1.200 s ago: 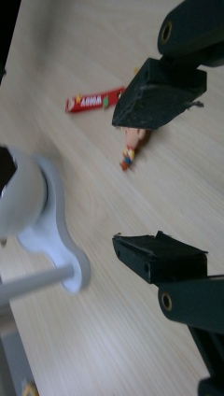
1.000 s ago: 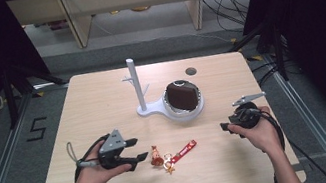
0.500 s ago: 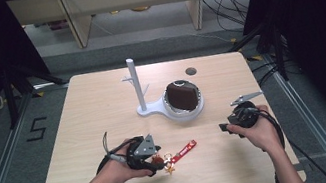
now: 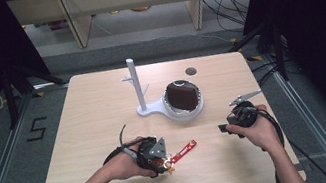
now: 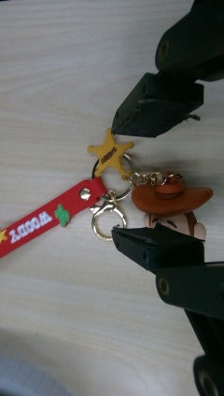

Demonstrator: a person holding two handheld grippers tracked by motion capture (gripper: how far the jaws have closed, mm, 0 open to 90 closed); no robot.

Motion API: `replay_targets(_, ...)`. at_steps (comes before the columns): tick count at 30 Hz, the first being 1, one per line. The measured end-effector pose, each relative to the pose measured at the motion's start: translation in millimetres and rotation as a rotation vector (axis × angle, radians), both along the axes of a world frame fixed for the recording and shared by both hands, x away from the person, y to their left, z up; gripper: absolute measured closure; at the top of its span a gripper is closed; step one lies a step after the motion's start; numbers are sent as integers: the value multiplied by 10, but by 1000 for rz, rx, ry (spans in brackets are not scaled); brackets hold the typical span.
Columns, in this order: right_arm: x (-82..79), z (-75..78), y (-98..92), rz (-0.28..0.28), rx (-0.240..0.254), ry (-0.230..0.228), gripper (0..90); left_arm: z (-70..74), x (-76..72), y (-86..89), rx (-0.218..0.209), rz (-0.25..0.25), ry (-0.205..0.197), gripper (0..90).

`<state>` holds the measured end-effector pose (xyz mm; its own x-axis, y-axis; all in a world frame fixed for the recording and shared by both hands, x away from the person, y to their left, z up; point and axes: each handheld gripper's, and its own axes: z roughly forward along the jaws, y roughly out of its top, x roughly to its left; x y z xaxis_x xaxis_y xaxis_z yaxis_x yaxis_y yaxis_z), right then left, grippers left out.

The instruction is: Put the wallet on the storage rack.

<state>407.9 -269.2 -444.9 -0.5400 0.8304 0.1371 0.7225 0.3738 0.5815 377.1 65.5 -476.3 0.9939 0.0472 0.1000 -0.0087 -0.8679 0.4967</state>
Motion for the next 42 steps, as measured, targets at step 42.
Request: replay_targets(42,2,-34,-18,12,4,16,471,48,85,-13,82,-36,-16,698)
